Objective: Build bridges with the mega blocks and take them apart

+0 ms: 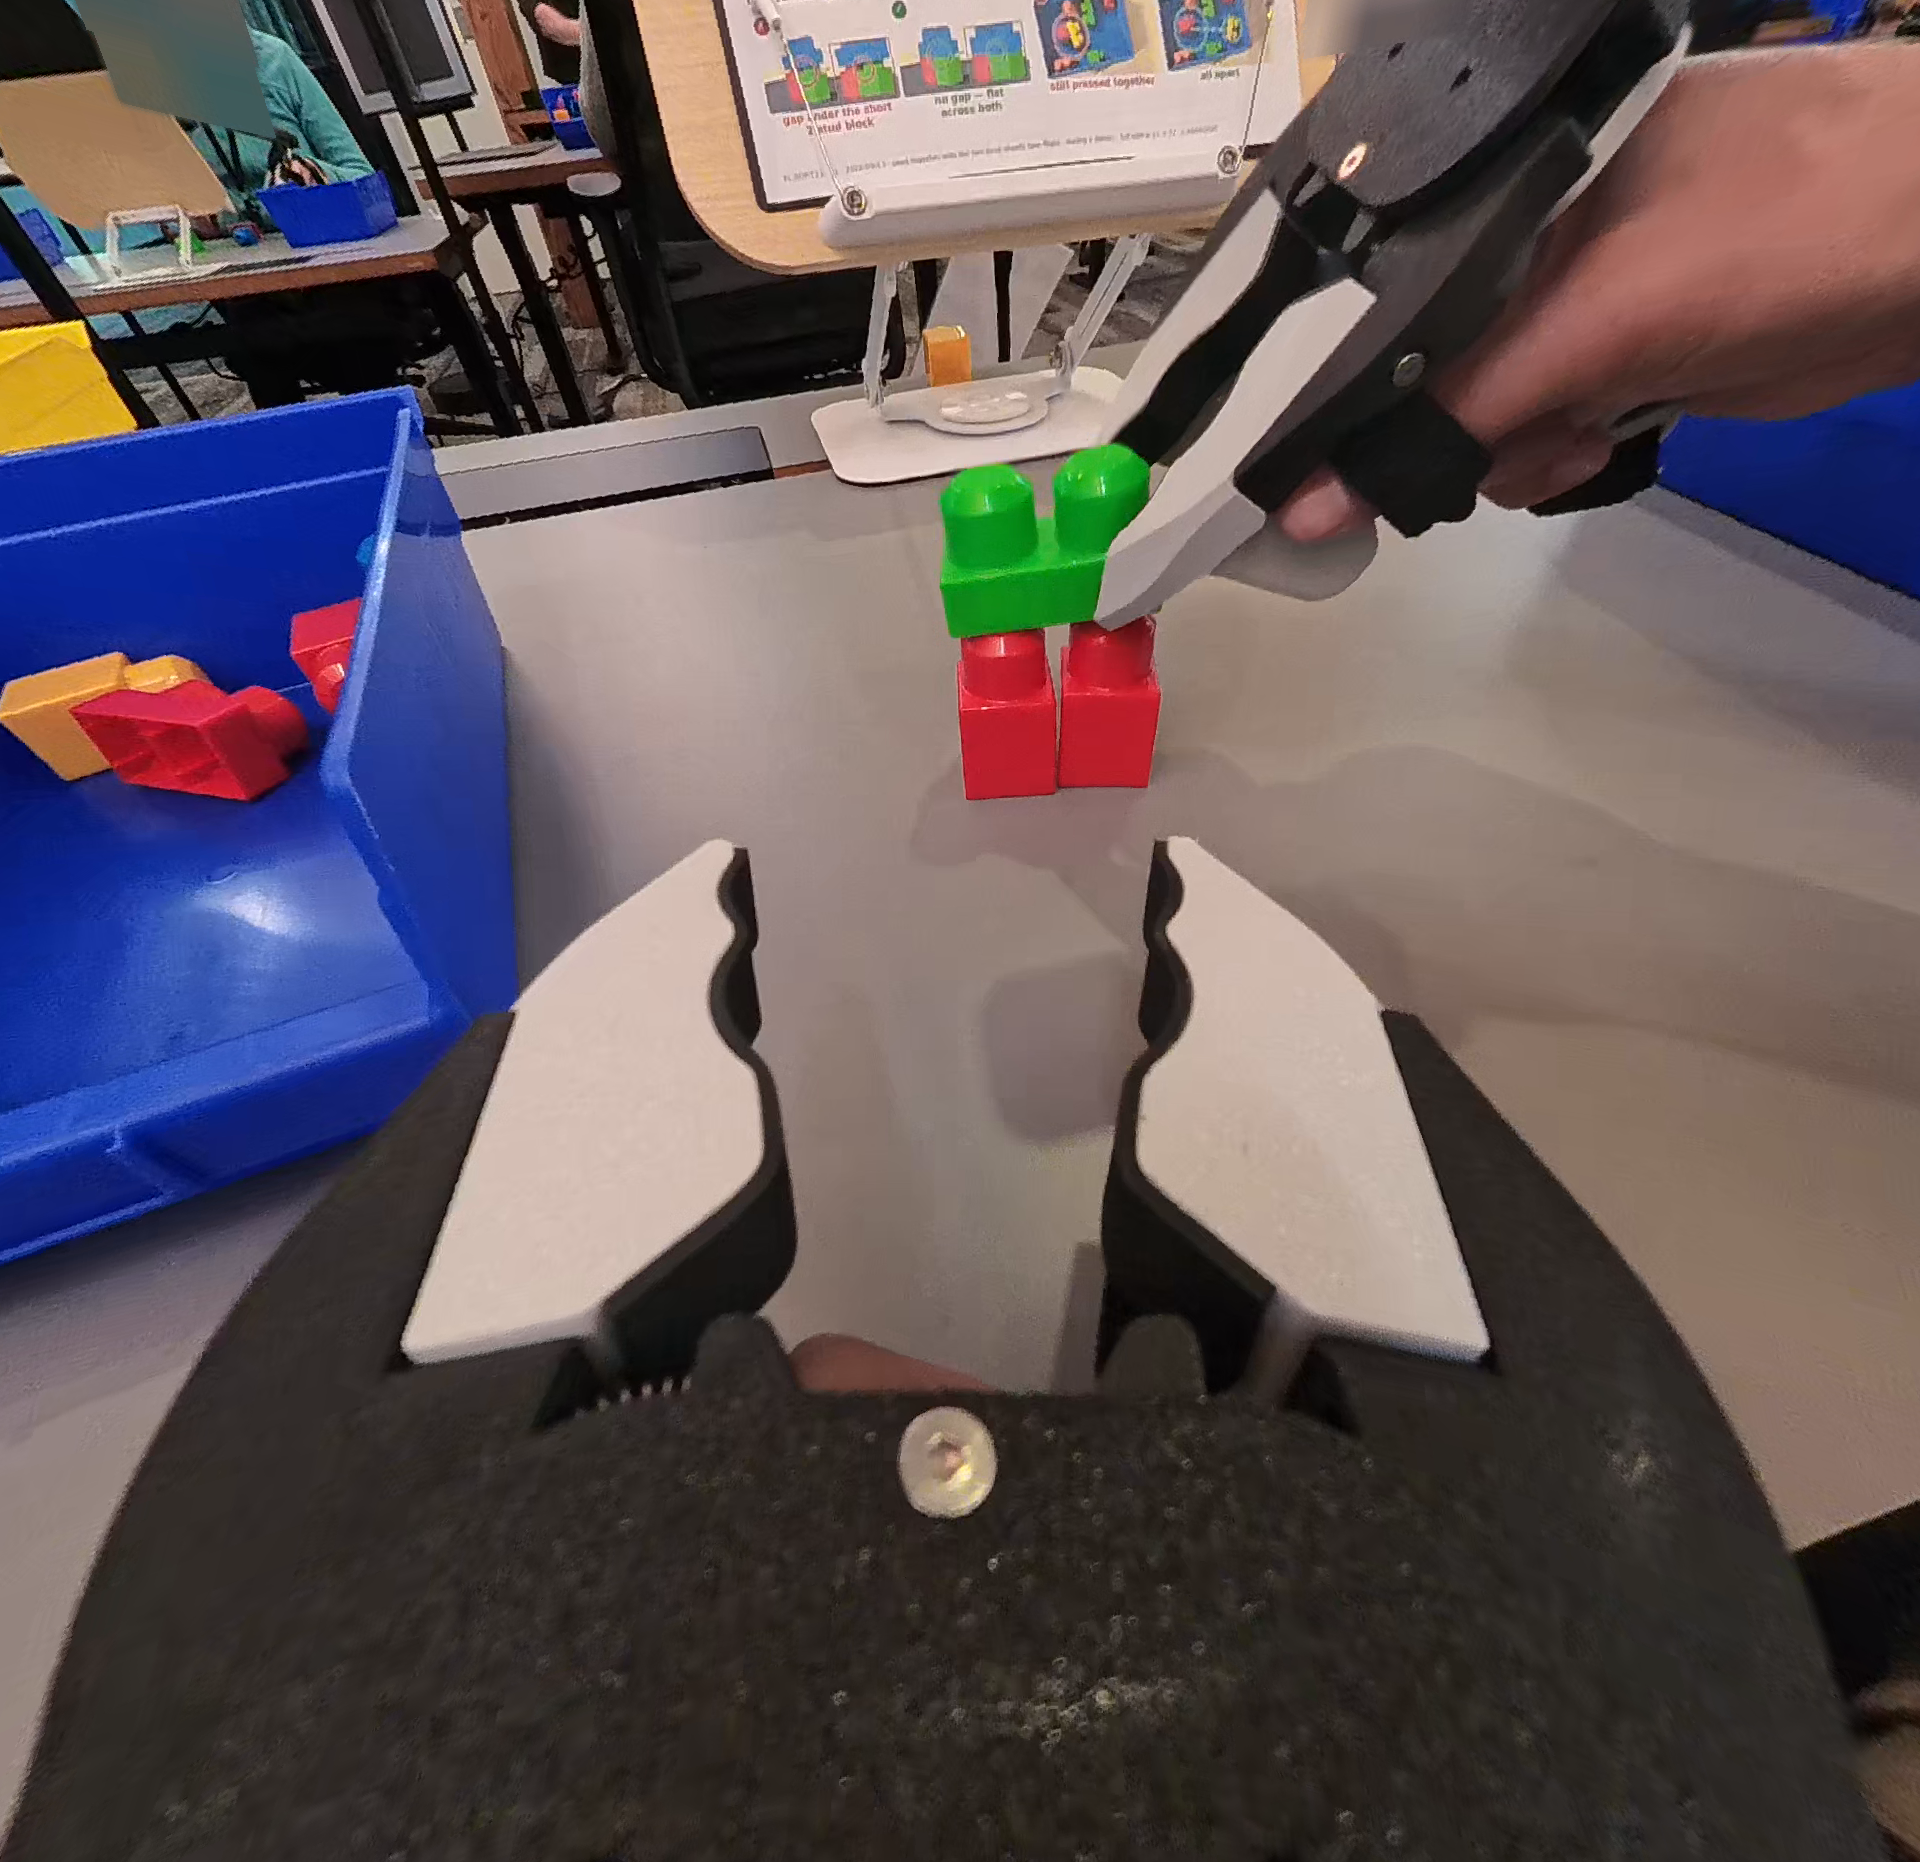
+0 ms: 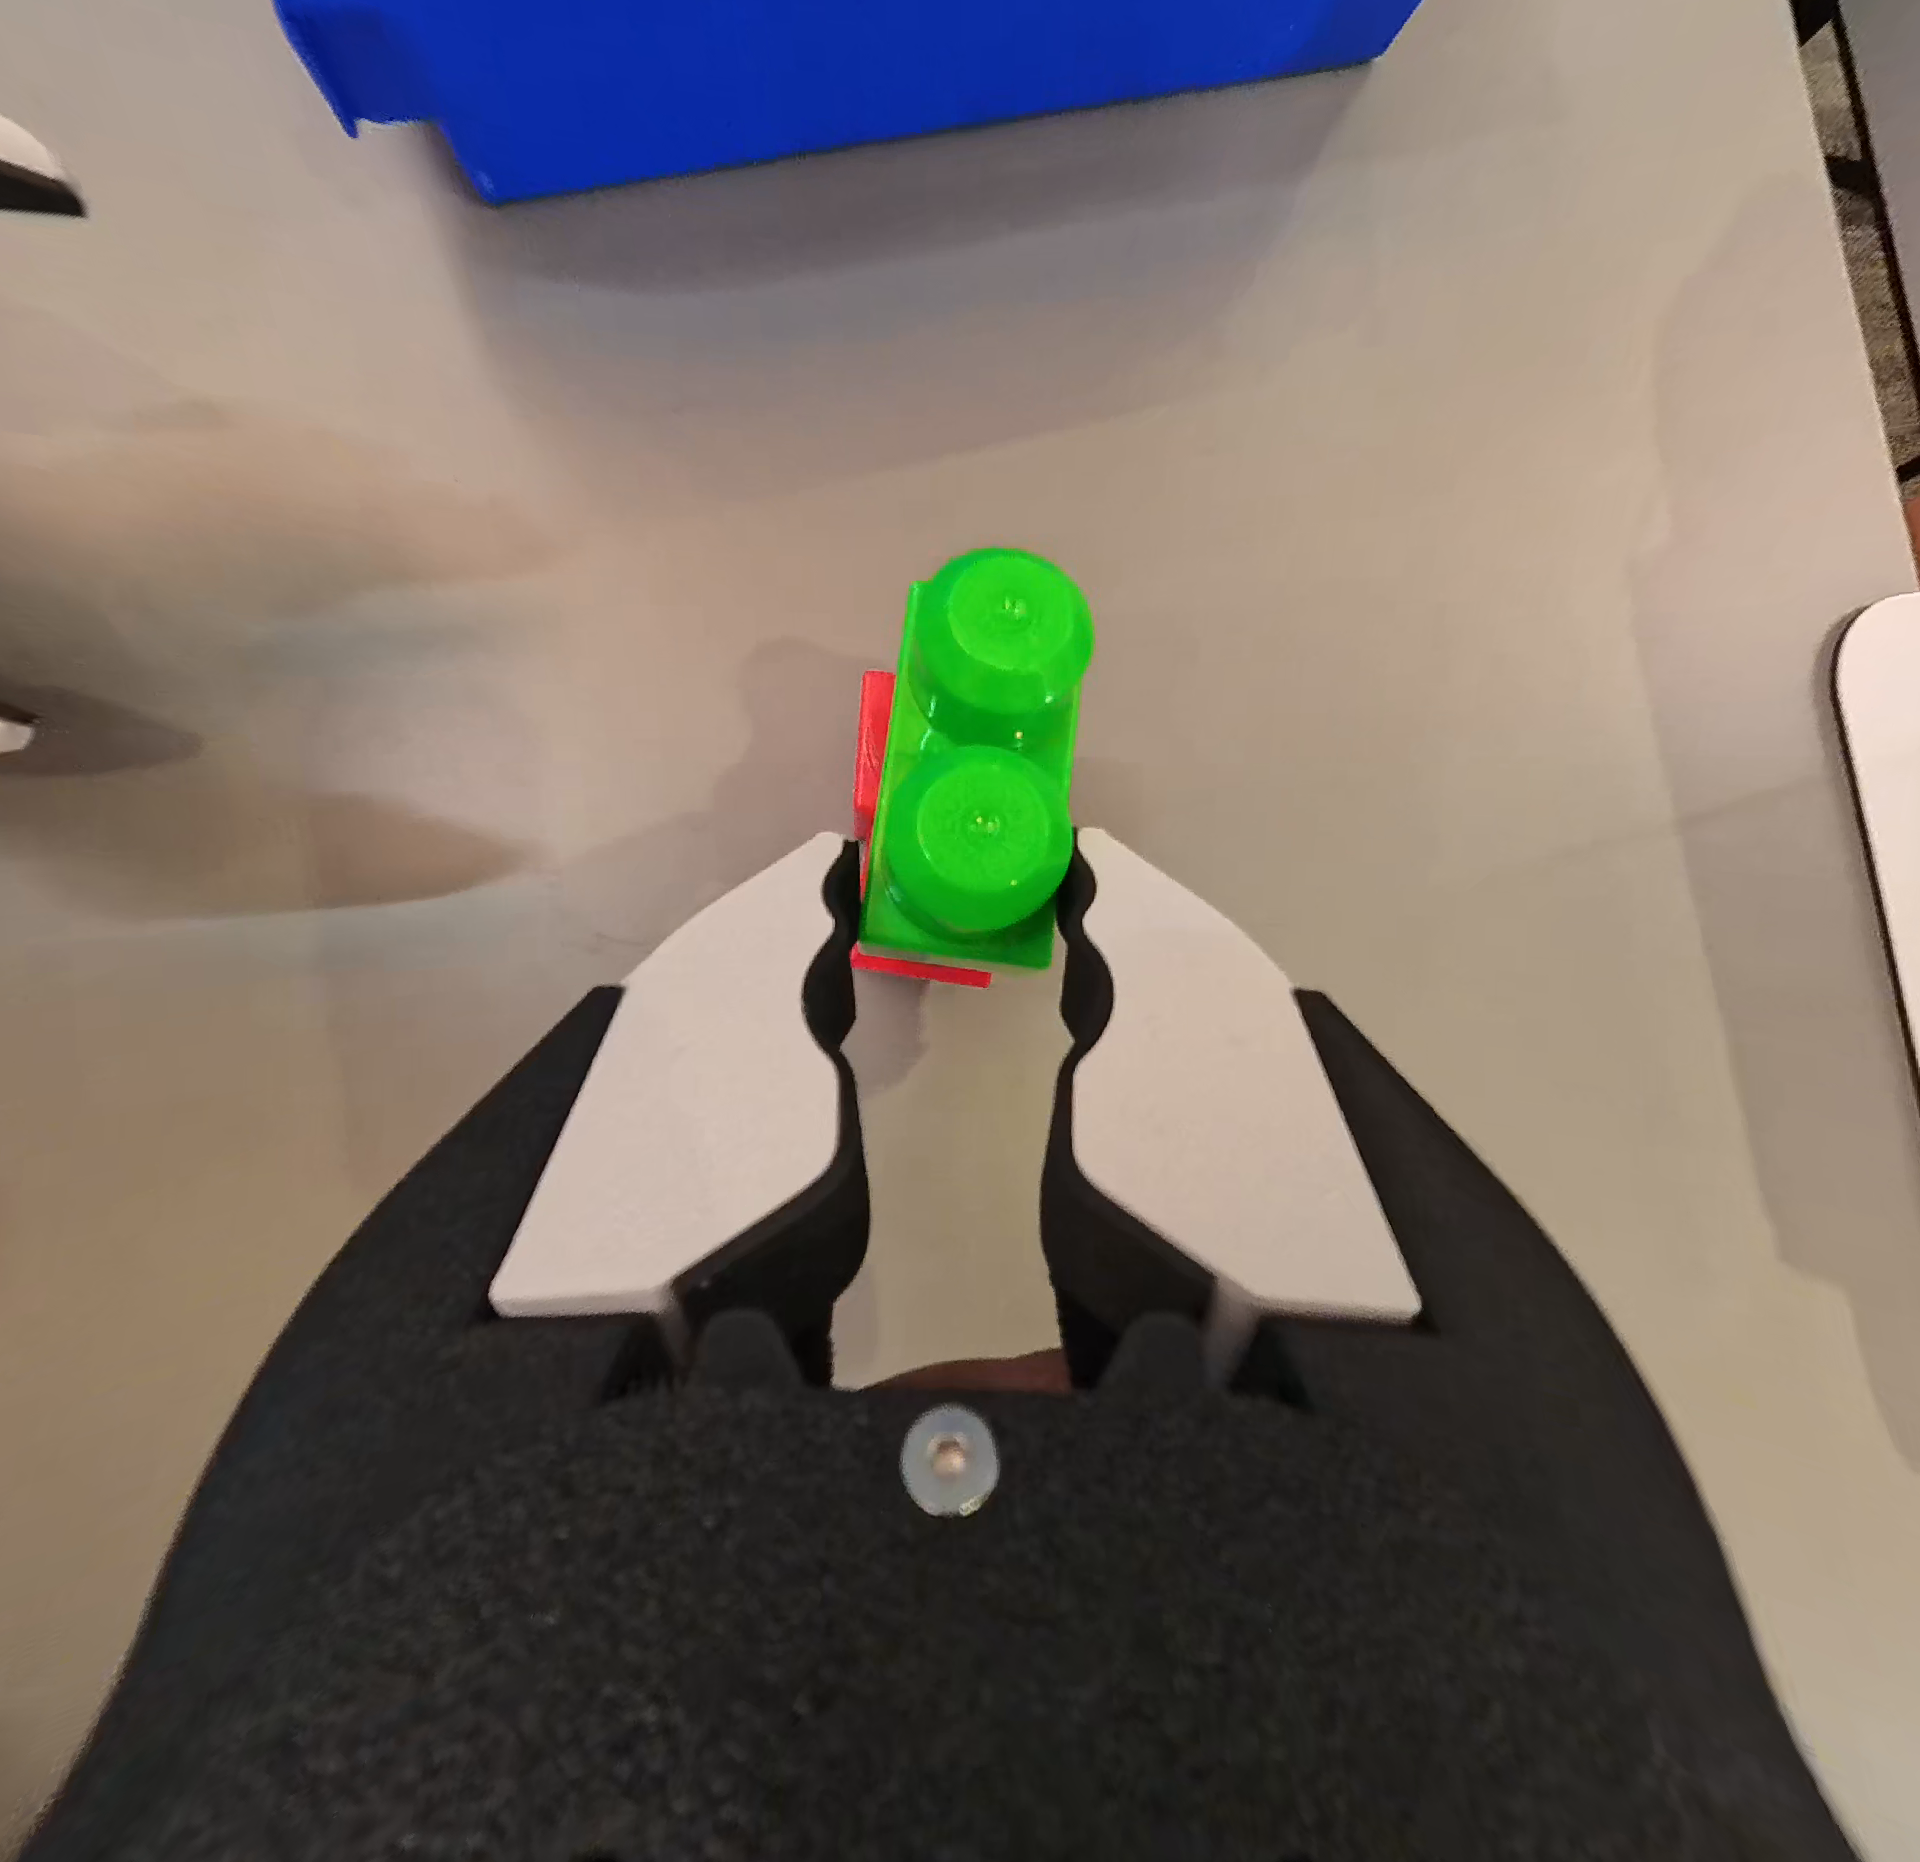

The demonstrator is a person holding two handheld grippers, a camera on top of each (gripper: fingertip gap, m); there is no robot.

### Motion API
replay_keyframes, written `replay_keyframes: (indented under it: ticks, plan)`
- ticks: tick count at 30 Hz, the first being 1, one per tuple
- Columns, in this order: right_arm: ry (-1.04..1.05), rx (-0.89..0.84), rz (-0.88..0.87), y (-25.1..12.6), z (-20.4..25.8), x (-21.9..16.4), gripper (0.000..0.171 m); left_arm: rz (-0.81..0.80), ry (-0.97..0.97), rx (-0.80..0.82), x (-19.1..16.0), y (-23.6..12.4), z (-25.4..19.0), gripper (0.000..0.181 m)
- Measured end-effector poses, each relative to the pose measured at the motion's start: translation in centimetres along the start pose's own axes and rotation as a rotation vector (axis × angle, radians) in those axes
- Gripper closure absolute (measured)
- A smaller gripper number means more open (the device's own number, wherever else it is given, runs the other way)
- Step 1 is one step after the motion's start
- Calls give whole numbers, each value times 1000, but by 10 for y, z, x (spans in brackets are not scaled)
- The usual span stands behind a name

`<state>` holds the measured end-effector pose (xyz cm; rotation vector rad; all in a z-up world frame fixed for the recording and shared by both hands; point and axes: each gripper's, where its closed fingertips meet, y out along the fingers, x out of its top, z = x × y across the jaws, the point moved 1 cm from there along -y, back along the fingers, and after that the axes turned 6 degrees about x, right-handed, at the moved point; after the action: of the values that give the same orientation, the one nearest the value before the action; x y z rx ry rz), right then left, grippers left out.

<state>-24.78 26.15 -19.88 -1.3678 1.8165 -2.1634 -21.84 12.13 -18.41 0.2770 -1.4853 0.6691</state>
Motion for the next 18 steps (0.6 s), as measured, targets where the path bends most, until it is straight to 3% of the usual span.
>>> replay_keyframes:
  ticks: [14,18]
  plan:
    - [38,37,-27,11,1,-13,133,21,20,3,-3,2,-2,110]
    - [28,22,-54,7,0,-8,110,30,24,-2,-3,4,-4,110]
